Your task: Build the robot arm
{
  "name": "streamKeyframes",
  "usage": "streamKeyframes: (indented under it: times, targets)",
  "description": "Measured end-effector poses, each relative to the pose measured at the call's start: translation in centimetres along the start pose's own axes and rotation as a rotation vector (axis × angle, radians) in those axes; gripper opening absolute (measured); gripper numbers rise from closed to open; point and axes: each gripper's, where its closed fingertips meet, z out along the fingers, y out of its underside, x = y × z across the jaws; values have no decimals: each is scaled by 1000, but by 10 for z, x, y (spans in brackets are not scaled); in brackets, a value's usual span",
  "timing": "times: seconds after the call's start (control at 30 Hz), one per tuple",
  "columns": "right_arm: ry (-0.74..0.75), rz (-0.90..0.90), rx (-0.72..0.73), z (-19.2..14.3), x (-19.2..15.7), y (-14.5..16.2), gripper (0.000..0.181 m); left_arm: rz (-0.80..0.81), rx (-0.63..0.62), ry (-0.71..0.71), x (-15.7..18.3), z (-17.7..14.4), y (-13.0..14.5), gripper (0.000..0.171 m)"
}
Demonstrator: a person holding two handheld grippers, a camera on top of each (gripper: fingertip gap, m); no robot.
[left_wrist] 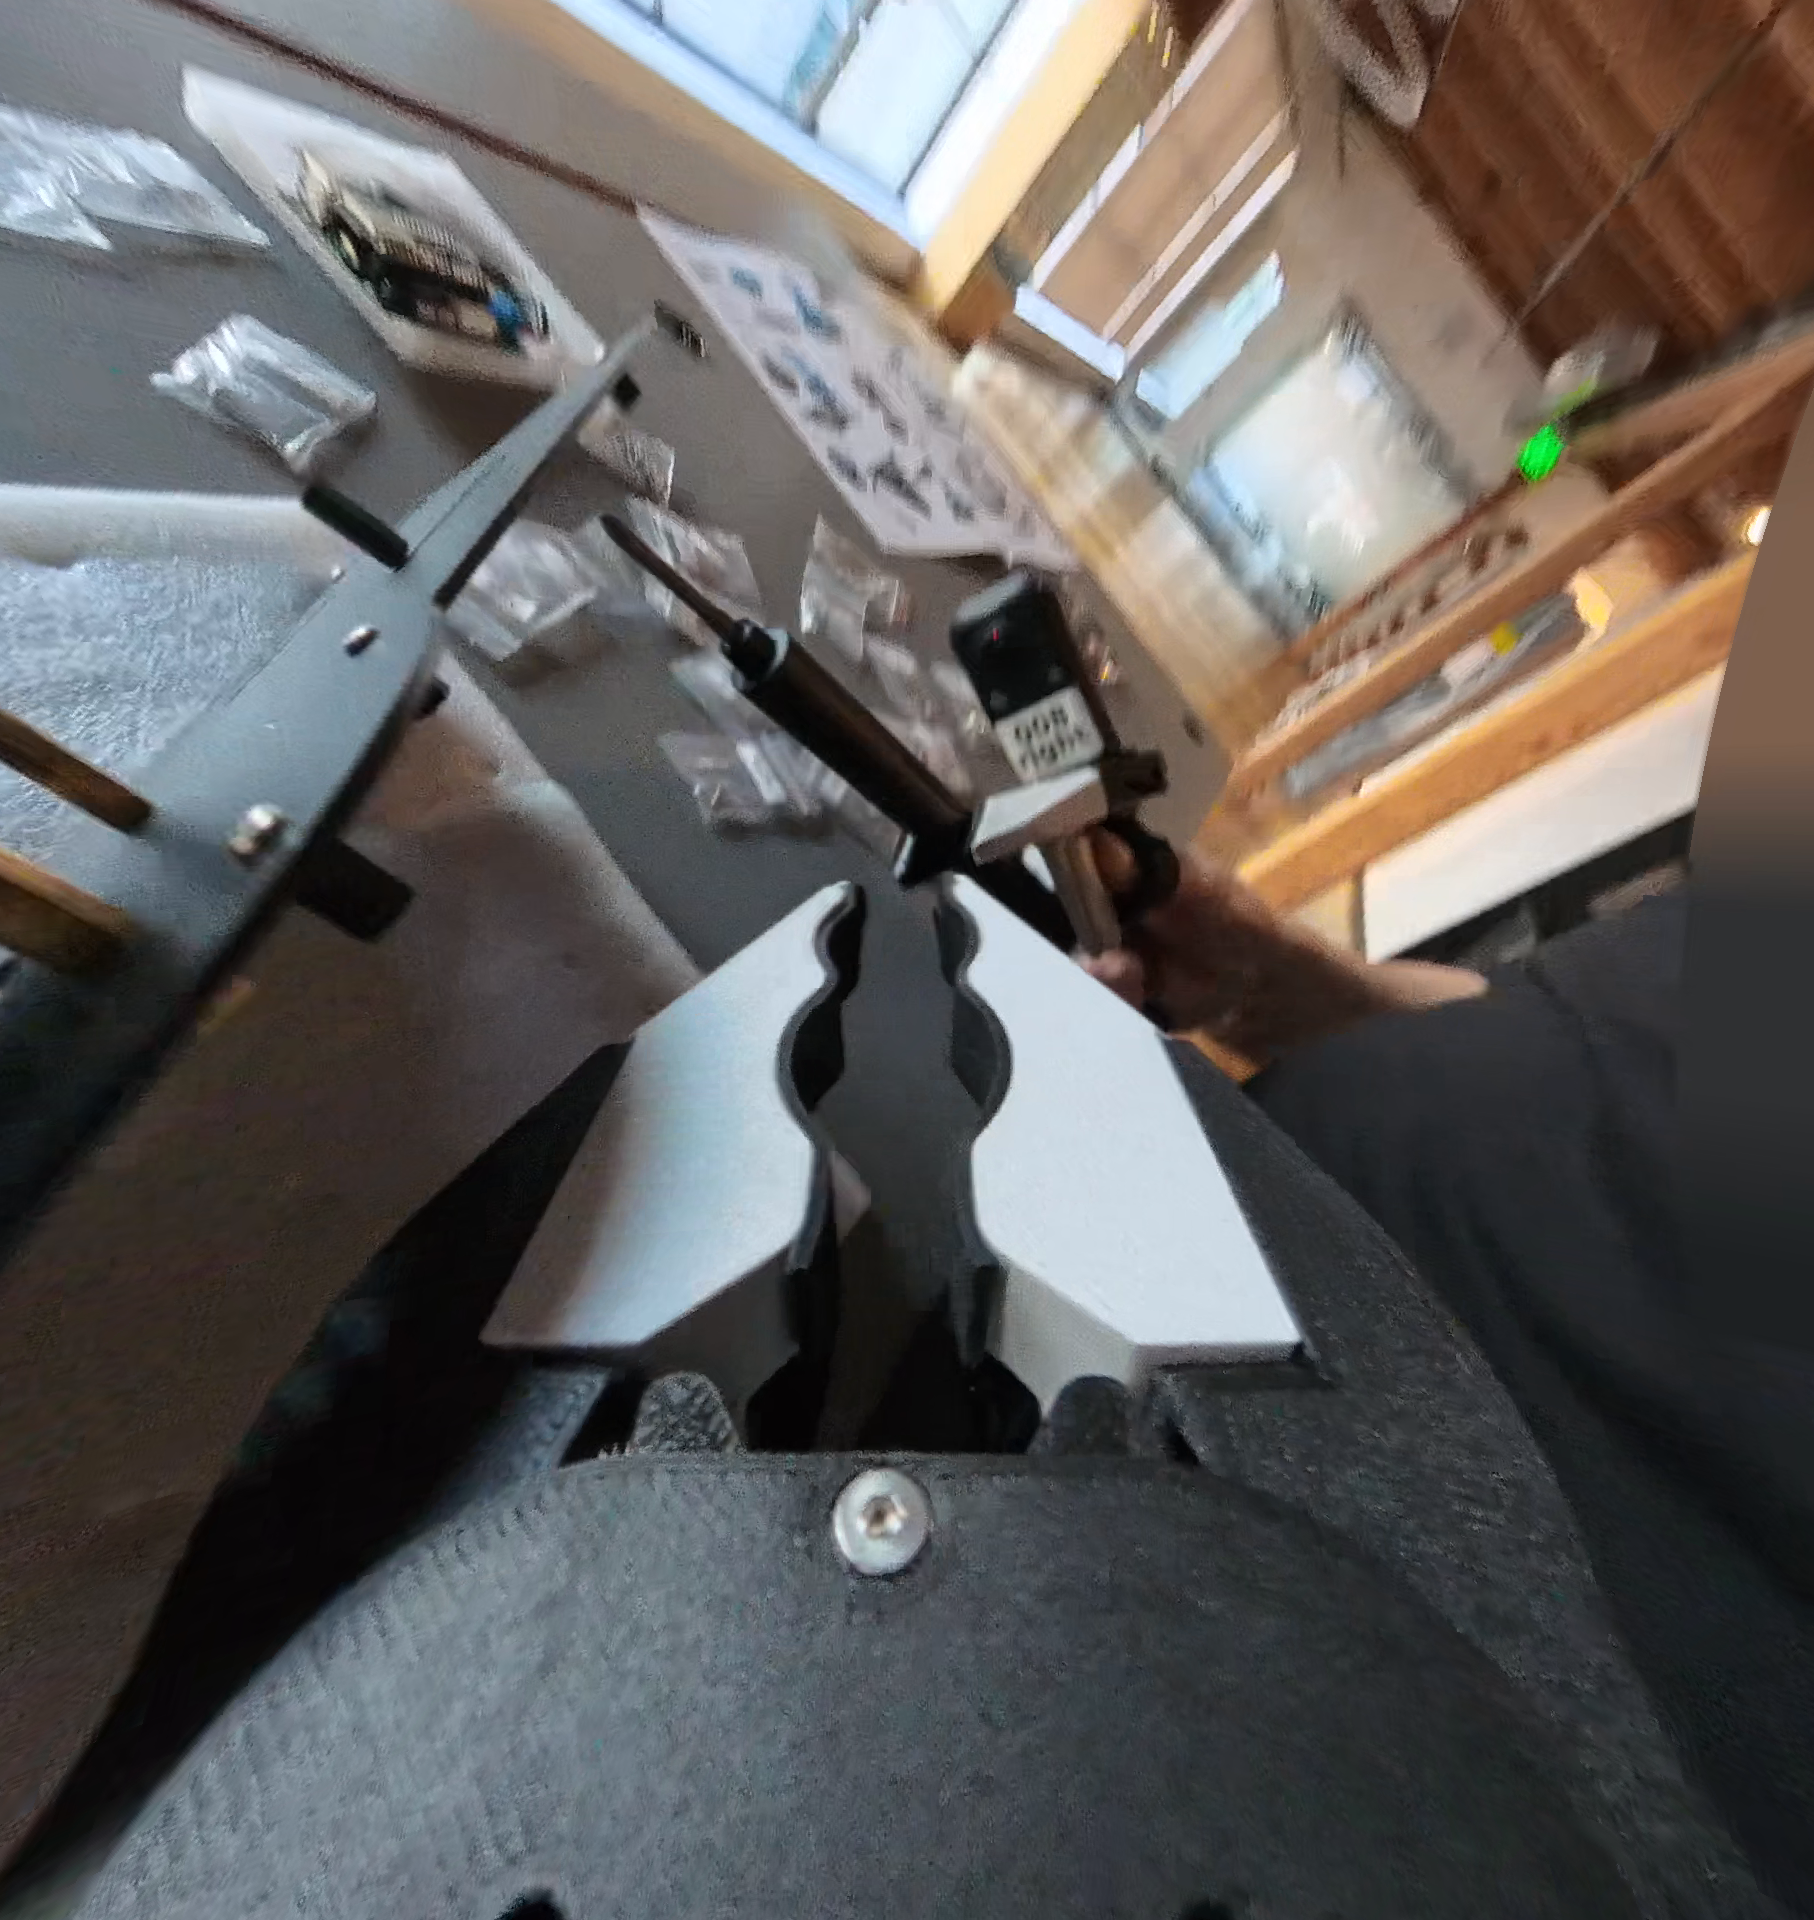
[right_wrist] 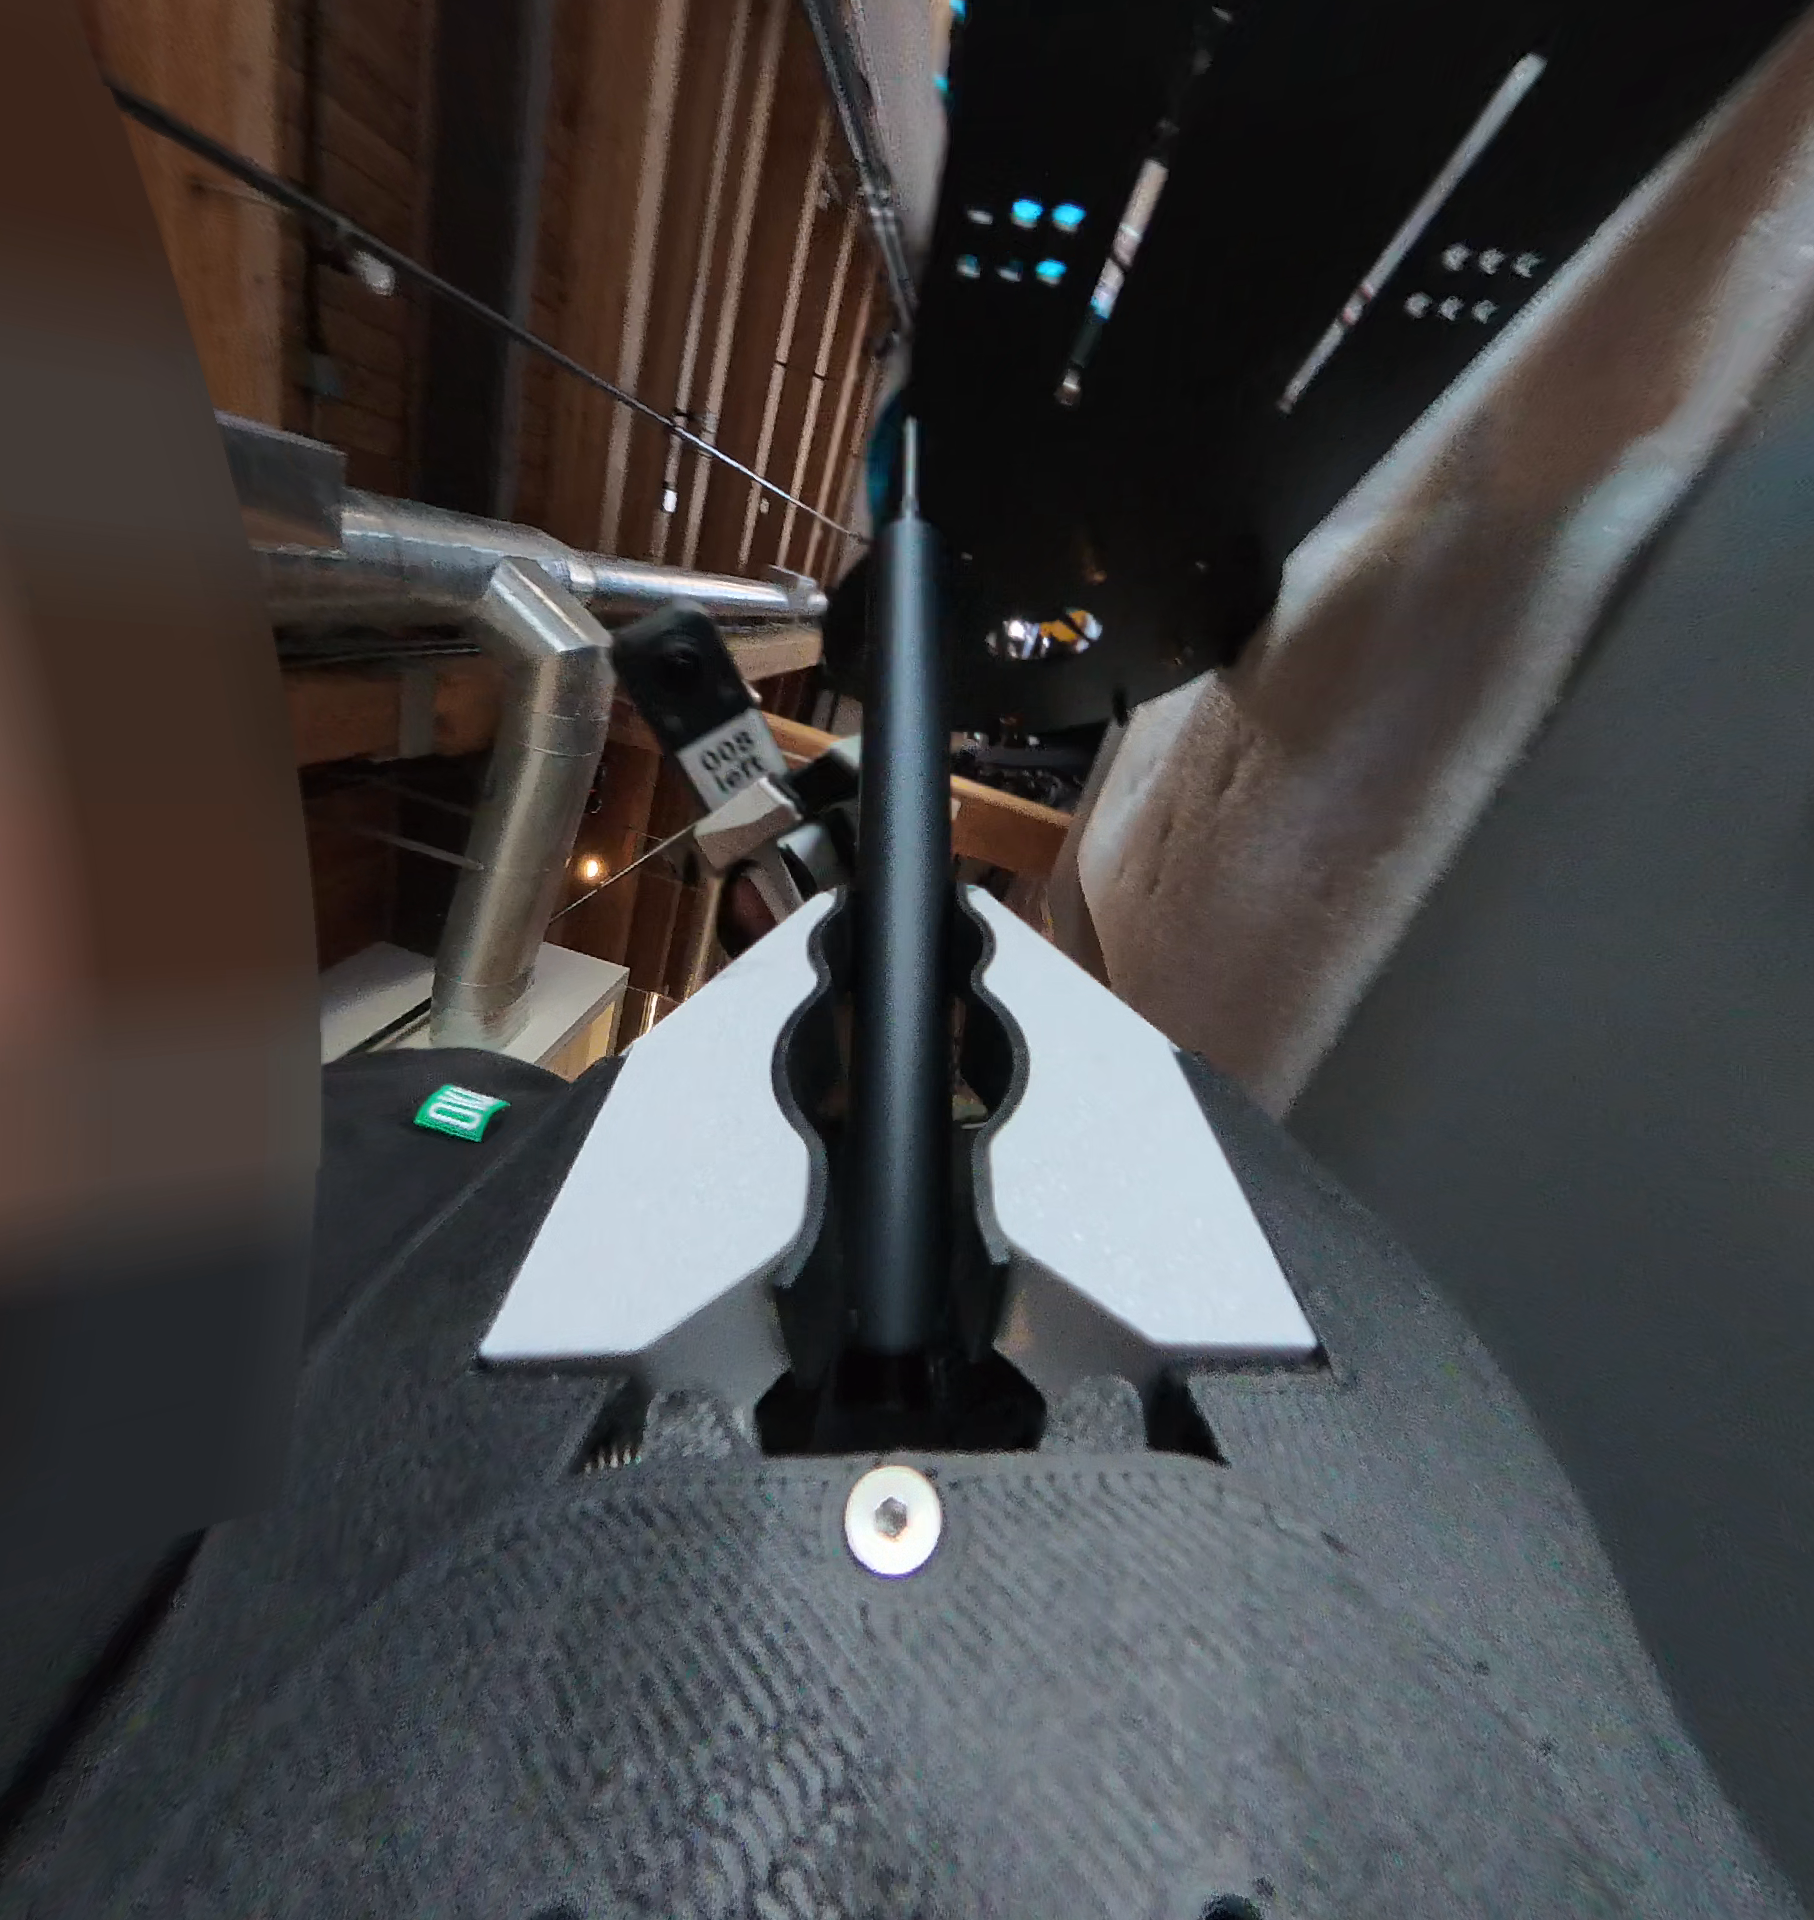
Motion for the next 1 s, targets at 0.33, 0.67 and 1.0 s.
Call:
streamKeyframes:
  times: [0.33, 0.67, 1.0]
  targets:
    - [-193, -49, -164, -15, -26, 31, 16, -237, 248, 210, 28, 48, -15, 15]
    - [-185, -48, -365, -46, -27, 12, 24, -306, 196, 188, 43, 91, 5, 16]
    - [-182, -67, -532, -51, -27, 7, 15, -309, 239, 205, 45, 101, -4, 15]
